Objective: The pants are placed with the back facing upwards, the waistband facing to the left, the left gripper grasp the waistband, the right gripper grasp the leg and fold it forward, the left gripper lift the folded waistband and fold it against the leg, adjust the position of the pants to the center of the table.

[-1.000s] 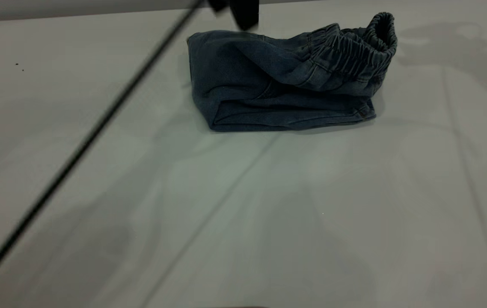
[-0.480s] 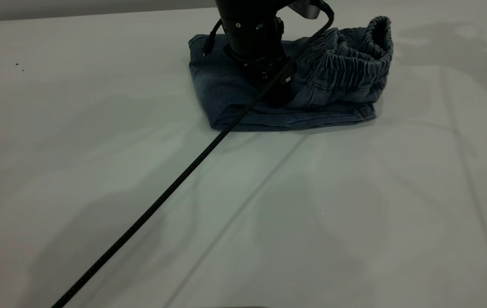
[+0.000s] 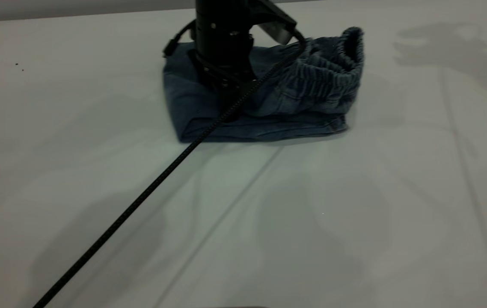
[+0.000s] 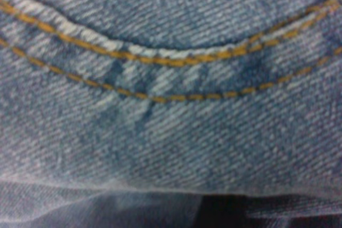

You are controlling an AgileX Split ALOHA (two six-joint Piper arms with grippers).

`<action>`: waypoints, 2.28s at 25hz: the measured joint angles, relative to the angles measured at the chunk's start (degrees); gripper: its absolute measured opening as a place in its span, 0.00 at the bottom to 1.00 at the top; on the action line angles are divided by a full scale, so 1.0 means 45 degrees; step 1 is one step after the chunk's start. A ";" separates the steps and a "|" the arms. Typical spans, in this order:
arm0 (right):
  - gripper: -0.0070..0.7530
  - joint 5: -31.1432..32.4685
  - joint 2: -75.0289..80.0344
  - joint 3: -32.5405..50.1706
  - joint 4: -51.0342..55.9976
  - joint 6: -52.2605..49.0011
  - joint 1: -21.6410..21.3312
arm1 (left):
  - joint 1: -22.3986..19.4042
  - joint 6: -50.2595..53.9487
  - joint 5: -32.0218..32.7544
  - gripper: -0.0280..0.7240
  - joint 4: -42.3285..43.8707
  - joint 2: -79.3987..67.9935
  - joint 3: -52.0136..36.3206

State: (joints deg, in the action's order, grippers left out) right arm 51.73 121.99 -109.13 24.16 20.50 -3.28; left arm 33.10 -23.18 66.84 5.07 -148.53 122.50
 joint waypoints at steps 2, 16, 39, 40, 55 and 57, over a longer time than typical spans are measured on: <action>0.64 0.0029 0.0000 0.0000 0.0000 0.0000 0.0000 | 0.0000 0.0398 0.0062 0.67 0.0145 0.0146 -0.0062; 0.64 0.0099 -0.0580 -0.0003 0.0000 0.0139 0.0000 | 0.0000 0.1171 0.0062 0.67 -0.1985 0.1075 0.1079; 0.64 0.0699 -0.0999 -0.0003 0.0532 0.0151 0.0000 | 0.0000 0.1262 -0.8342 0.64 -0.3694 -0.0145 0.1079; 0.64 0.0699 -0.0999 -0.0003 0.0536 0.0151 0.0000 | 0.0000 0.1261 -0.8097 0.63 -0.3720 -0.0070 0.1079; 0.64 0.0711 -0.0999 -0.0003 0.0607 0.0151 0.0000 | 0.0113 0.1261 -0.5191 0.59 -0.2237 -0.1063 0.1306; 0.64 0.0711 -0.0999 -0.0003 0.0650 0.0151 0.0000 | 0.0129 0.1273 -0.4169 0.59 -0.1573 -0.0952 0.1315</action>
State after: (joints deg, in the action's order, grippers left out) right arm 54.93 117.49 -109.14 27.09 21.18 -3.28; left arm 33.68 -17.45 48.08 -2.01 -152.81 128.42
